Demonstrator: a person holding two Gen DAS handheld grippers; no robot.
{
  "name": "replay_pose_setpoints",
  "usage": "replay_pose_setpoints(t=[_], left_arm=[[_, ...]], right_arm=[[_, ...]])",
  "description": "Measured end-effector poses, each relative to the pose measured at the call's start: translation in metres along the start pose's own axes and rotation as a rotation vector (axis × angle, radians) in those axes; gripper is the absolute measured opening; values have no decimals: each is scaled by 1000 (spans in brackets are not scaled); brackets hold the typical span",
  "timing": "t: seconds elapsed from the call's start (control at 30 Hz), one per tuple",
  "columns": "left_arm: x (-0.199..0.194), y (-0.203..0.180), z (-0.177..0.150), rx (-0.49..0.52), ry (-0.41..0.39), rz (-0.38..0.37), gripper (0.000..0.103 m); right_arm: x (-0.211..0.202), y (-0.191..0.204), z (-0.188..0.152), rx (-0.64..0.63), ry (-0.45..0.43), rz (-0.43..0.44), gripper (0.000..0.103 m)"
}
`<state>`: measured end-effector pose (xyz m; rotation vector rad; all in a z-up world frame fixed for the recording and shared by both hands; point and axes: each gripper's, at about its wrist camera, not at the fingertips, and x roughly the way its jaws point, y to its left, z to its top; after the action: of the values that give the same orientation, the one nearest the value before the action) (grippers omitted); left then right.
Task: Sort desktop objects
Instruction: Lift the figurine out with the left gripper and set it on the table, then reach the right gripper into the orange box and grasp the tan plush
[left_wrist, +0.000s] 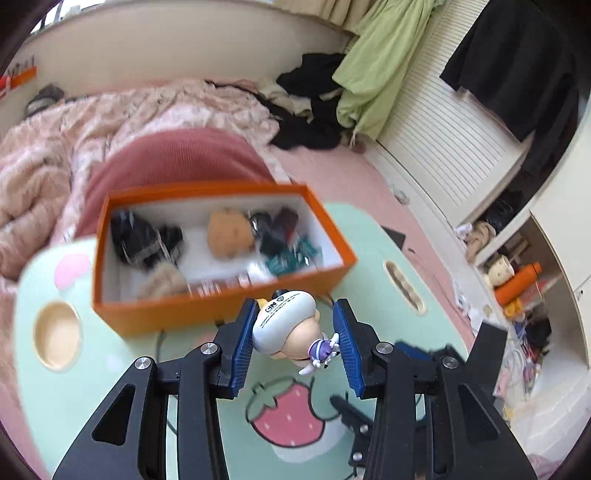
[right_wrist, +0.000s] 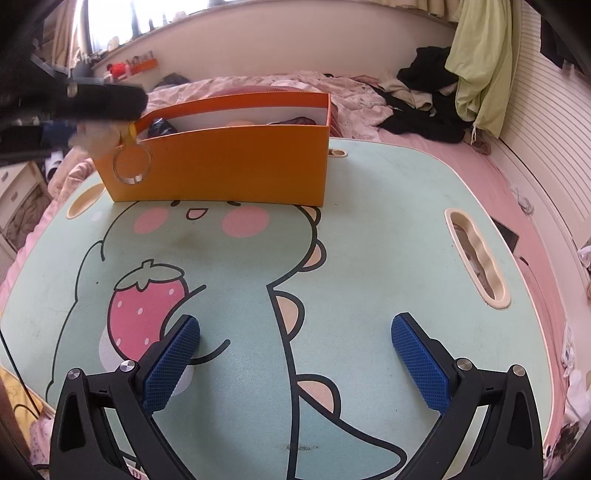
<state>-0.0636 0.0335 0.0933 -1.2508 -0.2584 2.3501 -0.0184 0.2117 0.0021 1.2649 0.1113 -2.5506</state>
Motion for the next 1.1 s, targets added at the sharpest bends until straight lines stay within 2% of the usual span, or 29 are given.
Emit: replay_pose_setpoints(t=[0.13,0.2,0.3,0.4,0.5,0.6,0.67,0.7,0.73,0.8,1.1], left_arm=[[33,20,-19,-92,62,-8,43],[36,29,-30,-135,62,-17,44],[25,36,-35,-151,19,-4,60],[9,35,-50,-107,-18,105,68],[2,37,-74,-76,-19,255,69],[4,37,-99,-49,-7,352,69],[9,31,-111,6,-41,428,77],[13,29,-115,25,-54,469,92],[16,30,-117,21,-61,477,103],[15,35,-118,6,-55,454,103],[15,45,-119,-1,-61,456,103]], right_arm=[[0,0,0,0,0,0,103],[1,1,1,0,0,0,103],[1,1,1,0,0,0,103],[1,0,1,0,0,0,103],[1,0,1,0,0,0,103],[1,1,1,0,0,0,103],[1,0,1,0,0,1,103],[1,0,1,1,1,1,103],[3,1,0,1,2,0,103],[3,2,0,-1,1,0,103],[5,3,1,-2,1,-1,103]])
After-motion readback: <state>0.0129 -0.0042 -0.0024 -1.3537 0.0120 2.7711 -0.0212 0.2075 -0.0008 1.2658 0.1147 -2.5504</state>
